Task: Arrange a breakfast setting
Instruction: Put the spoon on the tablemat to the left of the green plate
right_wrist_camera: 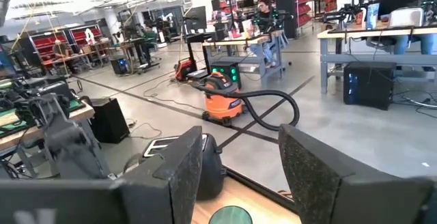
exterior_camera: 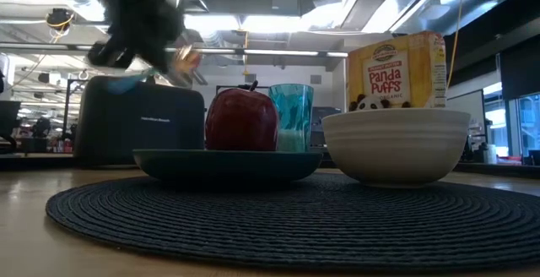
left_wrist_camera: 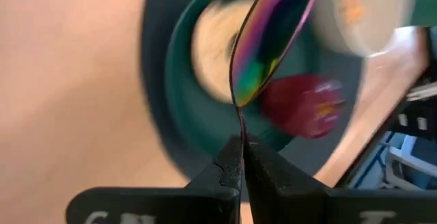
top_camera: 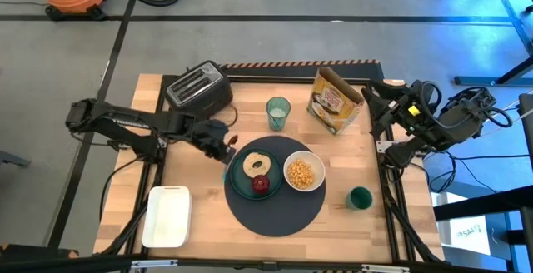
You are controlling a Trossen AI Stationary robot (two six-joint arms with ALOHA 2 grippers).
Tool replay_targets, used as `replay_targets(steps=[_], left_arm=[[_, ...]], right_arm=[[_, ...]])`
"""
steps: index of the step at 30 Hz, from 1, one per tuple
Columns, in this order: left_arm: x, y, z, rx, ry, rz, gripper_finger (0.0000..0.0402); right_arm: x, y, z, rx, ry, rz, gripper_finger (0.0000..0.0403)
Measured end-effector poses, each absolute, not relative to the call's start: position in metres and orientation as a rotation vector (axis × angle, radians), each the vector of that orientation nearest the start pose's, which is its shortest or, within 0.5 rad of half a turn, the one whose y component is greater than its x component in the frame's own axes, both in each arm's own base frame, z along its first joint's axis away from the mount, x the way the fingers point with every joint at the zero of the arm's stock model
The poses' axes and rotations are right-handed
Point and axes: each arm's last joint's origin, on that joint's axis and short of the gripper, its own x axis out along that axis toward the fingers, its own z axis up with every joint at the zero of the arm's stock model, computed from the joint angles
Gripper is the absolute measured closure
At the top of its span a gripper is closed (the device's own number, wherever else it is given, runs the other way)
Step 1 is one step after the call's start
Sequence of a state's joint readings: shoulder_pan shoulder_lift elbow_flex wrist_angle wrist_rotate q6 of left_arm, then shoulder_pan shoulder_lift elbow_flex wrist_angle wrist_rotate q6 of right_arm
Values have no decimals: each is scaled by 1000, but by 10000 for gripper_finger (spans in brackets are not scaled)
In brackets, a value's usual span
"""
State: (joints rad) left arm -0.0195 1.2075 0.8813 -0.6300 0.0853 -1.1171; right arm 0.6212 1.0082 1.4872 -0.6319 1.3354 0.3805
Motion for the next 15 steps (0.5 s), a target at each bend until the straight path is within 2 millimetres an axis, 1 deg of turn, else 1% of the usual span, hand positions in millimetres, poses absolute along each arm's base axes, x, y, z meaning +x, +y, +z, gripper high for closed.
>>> replay_targets(steps=[2, 4, 7, 12, 15], left_arm=[[226, -9, 231, -1115, 941, 470, 401], [222, -11, 217, -1159, 958, 476, 401], [215, -13, 195, -1188, 992, 503, 401], [206, -11, 166, -1283, 954, 550, 401], [204, -10, 154, -1340, 893, 534, 401]], right_arm=[[131, 59, 482, 237, -51, -717, 221], [131, 59, 482, 239, -51, -713, 221], [132, 60, 482, 247, -51, -703, 221], [132, 60, 482, 272, -51, -673, 221], [132, 60, 482, 273, -51, -673, 221]])
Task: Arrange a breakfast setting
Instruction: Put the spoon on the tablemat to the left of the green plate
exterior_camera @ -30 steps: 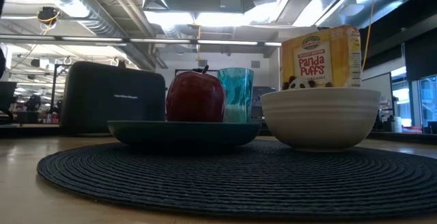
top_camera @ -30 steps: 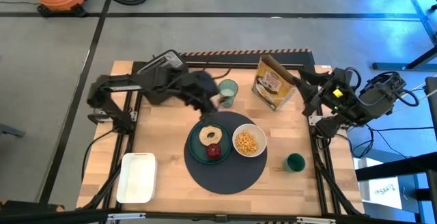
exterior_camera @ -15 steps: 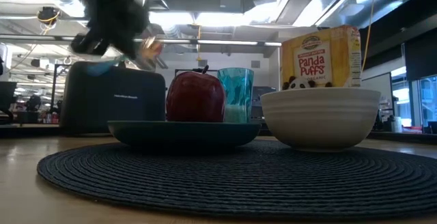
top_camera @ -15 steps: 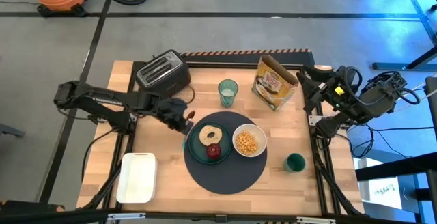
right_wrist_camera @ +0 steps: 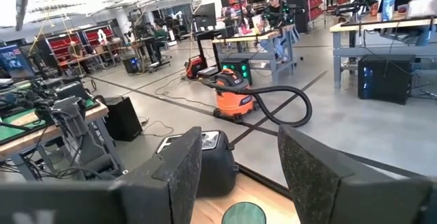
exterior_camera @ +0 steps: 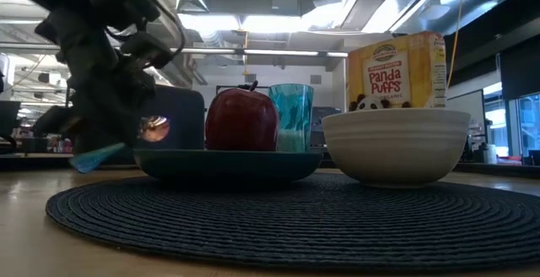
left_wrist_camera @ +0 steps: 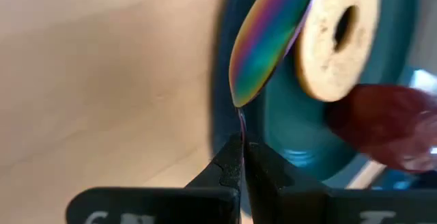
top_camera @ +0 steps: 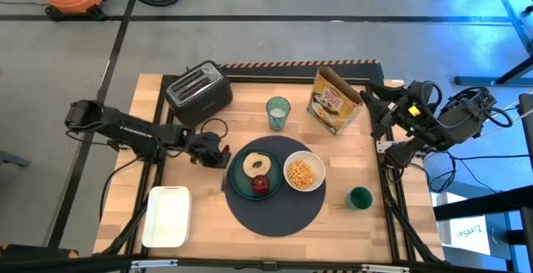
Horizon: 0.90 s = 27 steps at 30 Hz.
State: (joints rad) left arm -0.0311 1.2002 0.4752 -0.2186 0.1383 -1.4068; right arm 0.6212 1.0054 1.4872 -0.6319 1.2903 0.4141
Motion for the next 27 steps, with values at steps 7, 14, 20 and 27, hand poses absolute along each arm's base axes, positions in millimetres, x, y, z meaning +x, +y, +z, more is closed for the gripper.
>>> replay_targets(steps=[7, 14, 20, 27], left_arm=[[202, -13, 147, -1391, 831, 536, 401], [203, -17, 144, -1402, 823, 560, 401], [213, -28, 132, -1418, 846, 538, 401], [224, -32, 123, -1446, 833, 495, 399]], right_arm=[[132, 60, 482, 273, -51, -673, 221], [132, 60, 482, 273, -51, -673, 221], [132, 60, 482, 274, -51, -673, 221], [133, 61, 482, 275, -46, -655, 221]])
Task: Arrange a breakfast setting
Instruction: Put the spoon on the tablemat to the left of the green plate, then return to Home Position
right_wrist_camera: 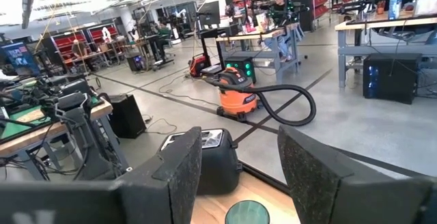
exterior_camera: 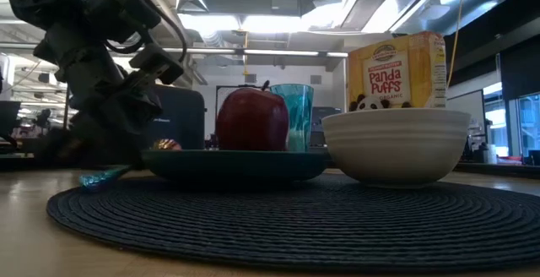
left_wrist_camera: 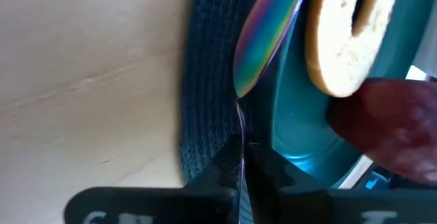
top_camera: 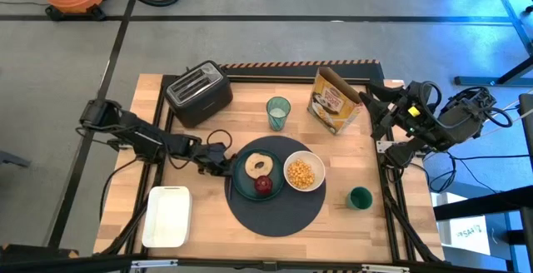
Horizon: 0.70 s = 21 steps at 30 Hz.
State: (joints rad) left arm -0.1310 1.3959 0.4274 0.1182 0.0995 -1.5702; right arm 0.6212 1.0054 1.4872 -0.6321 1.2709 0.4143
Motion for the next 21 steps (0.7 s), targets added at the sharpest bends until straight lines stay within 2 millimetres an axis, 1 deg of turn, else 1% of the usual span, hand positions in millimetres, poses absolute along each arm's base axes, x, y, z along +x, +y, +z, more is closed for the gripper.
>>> replay_targets(steps=[3, 9, 13, 16, 21], left_arm=[[225, -33, 123, -1447, 829, 485, 385], [224, -34, 123, -1454, 843, 473, 345], [224, -34, 129, -1469, 843, 431, 320], [222, -35, 140, -1474, 821, 375, 312], [215, -34, 170, -1485, 708, 239, 311]], right_arm=[[133, 61, 482, 274, -45, -655, 221], [133, 61, 481, 269, -42, -656, 221], [130, 59, 481, 265, -34, -644, 221], [124, 55, 481, 284, -27, -602, 221], [107, 45, 475, 314, 43, -508, 221]])
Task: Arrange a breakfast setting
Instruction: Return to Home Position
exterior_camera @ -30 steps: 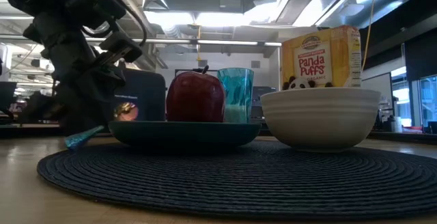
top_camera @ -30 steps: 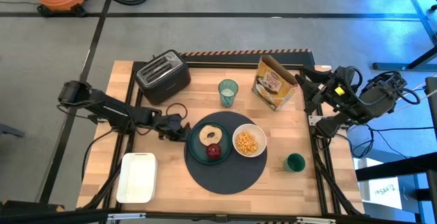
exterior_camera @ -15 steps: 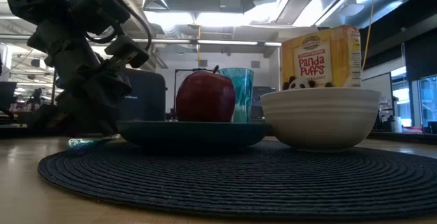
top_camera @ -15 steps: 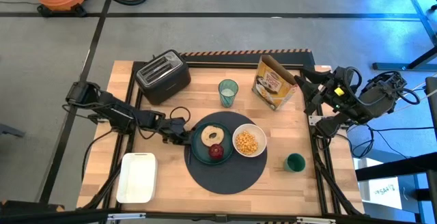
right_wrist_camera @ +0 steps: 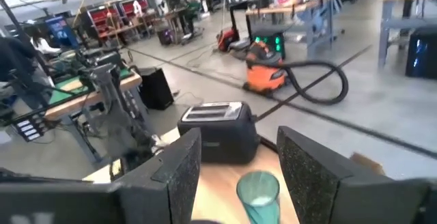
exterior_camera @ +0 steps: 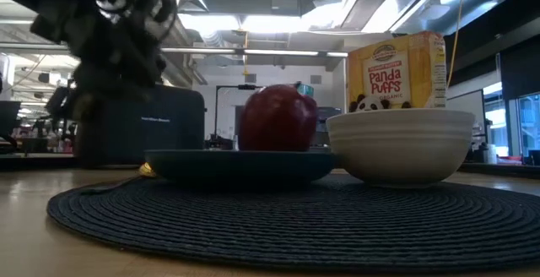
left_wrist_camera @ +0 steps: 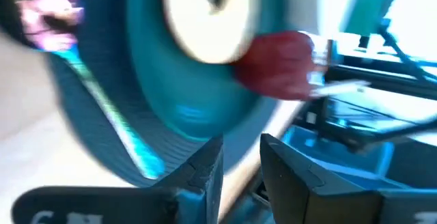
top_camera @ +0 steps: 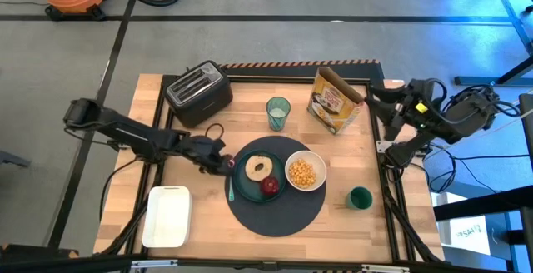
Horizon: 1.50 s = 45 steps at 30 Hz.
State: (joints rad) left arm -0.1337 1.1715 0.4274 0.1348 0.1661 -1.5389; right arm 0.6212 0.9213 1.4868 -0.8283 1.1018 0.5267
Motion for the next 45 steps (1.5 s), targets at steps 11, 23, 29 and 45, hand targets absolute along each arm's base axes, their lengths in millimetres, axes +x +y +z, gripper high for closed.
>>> replay_targets(steps=[11, 23, 29, 45], left_arm=[[187, -25, 236, -1363, 351, 74, 327], [215, -27, 379, -541, -78, -73, 329], [223, -33, 416, -216, -167, -52, 373], [160, -13, 292, 18, -77, 42, 400]], right_arm=[[103, 43, 443, 324, 153, -451, 229], [166, 66, 374, 435, 75, -104, 386], [175, 62, 368, 295, 97, -126, 393], [141, 28, 285, 123, -26, 51, 402]])
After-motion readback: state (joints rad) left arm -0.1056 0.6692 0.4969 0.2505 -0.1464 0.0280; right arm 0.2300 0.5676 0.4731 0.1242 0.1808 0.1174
